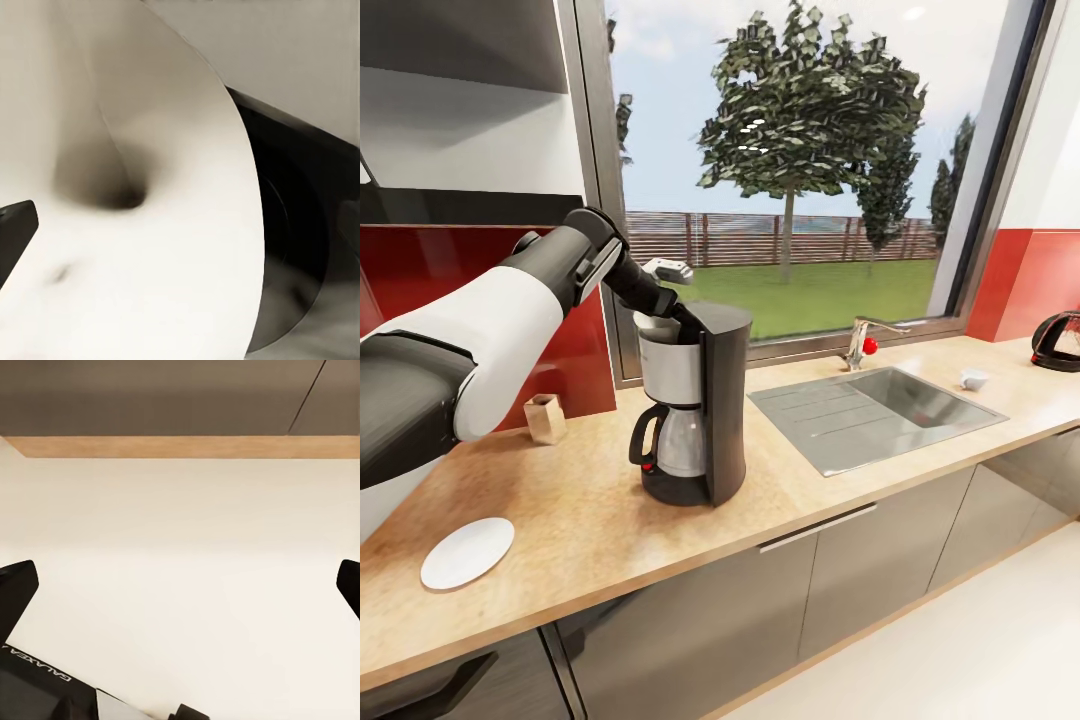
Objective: Set up a coffee station on the kitchen countertop: keep the coffee maker on the countertop, move the bottle of coffee from the kitchen shelf to the counter next to the coffee maker, place a paper coffee filter on top of the coffee maker, put the saucer next to the coffee maker with the coffee cup on the saucer, and place the electric kettle next to the coffee maker.
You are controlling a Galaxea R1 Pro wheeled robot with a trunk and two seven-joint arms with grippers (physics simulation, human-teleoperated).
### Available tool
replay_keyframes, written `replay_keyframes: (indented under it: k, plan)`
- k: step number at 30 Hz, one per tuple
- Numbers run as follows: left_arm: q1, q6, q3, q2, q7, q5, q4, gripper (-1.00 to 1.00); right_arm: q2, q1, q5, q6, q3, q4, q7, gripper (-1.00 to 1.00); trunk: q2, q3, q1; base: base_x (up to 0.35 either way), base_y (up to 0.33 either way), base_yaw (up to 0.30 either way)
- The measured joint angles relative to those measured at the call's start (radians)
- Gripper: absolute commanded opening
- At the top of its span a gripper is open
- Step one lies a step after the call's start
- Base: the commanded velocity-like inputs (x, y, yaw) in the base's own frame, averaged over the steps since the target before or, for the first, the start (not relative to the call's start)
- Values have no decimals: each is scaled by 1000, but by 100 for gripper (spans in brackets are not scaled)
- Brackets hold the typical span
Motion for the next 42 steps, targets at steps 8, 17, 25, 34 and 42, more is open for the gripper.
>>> replay_keyframes:
  k: [8,17,25,34,42]
  plan:
    - [0,0,0,0,0,0,0,100,0,0,0,0,0,0,1,100,0,7,0,0,0,0]
    - [0,0,0,0,0,0,0,100,0,0,0,0,0,0,1,100,0,20,0,0,0,0]
    - [0,0,0,0,0,0,0,100,0,0,0,0,0,0,1,100,0,32,0,0,0,0]
    - [0,0,0,0,0,0,0,100,0,0,0,0,0,0,1,100,0,46,0,0,0,0]
    - [0,0,2,1,0,0,-3,100,0,0,0,0,0,0,1,100,0,58,0,0,0,0]
